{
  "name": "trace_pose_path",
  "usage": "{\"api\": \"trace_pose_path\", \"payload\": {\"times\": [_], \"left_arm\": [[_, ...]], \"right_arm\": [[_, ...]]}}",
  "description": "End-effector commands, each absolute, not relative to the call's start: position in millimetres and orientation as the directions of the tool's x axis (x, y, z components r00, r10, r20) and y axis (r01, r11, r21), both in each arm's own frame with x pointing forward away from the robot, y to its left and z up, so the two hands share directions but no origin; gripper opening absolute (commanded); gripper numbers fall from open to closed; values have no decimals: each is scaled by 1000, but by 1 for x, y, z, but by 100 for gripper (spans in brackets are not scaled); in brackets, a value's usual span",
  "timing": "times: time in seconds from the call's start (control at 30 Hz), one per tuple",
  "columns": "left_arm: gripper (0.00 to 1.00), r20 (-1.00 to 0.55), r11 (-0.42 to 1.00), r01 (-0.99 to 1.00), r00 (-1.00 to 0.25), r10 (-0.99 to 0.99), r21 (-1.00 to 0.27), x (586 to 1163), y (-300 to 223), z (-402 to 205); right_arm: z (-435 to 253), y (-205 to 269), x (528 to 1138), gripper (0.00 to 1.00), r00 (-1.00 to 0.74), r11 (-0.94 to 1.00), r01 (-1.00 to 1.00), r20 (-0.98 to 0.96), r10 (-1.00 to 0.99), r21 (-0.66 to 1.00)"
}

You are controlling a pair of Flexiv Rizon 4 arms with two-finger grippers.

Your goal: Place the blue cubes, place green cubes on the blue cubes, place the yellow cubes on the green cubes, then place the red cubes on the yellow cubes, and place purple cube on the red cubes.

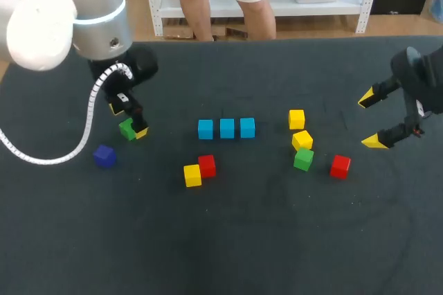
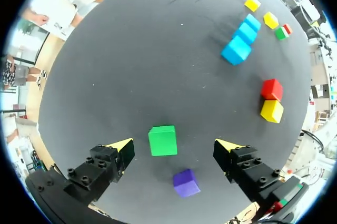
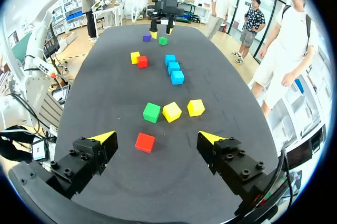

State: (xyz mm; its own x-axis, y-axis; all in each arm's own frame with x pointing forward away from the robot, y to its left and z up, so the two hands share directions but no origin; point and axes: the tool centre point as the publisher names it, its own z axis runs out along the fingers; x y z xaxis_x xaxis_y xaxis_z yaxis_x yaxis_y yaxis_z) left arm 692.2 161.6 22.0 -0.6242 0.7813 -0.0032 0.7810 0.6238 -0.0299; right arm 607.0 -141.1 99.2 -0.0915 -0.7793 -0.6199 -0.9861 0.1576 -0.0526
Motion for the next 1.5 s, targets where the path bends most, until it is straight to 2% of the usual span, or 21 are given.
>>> {"api": "trace_pose_path", "payload": {"times": [0.03, 0.77, 0.8, 0.87, 0.9, 0.93, 1.0, 1.07, 1.13, 1.17, 1.5], "left_arm": [[100, -4, 641, 767, -641, 768, -27, 697, 168, 14], [100, -7, 645, 762, -646, 763, -57, 702, 176, -5], [96, -9, 644, 763, -646, 764, -57, 703, 176, -5], [65, -11, 644, 763, -645, 764, -57, 703, 176, -6], [55, -11, 643, 764, -645, 764, -57, 703, 176, -6], [47, -12, 643, 764, -645, 765, -58, 704, 175, -6], [42, -13, 643, 764, -644, 765, -61, 704, 175, -7], [31, -14, 643, 764, -645, 764, -62, 704, 175, -7], [14, -14, 642, 764, -644, 765, -62, 704, 175, -7], [0, -14, 642, 764, -644, 765, -62, 704, 175, -7], [0, -46, 603, 795, -606, 794, -60, 699, 168, 11]], "right_arm": [[98, -141, 608, 100, -90, 156, -986, -622, -778, -52], [98, -141, 608, 100, -90, 156, -986, -622, -778, -52], [98, -141, 608, 100, -90, 156, -986, -622, -778, -52], [98, -141, 608, 100, -90, 156, -986, -622, -778, -52], [98, -141, 608, 100, -90, 156, -986, -622, -778, -52], [98, -141, 608, 100, -90, 156, -986, -622, -778, -52], [98, -141, 608, 100, -90, 156, -986, -622, -778, -52], [98, -141, 608, 100, -90, 156, -986, -622, -778, -52], [98, -141, 608, 100, -90, 156, -986, -622, -778, -52], [98, -141, 608, 100, -90, 156, -986, -622, -778, -52], [98, -141, 608, 100, -90, 156, -986, -622, -778, -52]]}}
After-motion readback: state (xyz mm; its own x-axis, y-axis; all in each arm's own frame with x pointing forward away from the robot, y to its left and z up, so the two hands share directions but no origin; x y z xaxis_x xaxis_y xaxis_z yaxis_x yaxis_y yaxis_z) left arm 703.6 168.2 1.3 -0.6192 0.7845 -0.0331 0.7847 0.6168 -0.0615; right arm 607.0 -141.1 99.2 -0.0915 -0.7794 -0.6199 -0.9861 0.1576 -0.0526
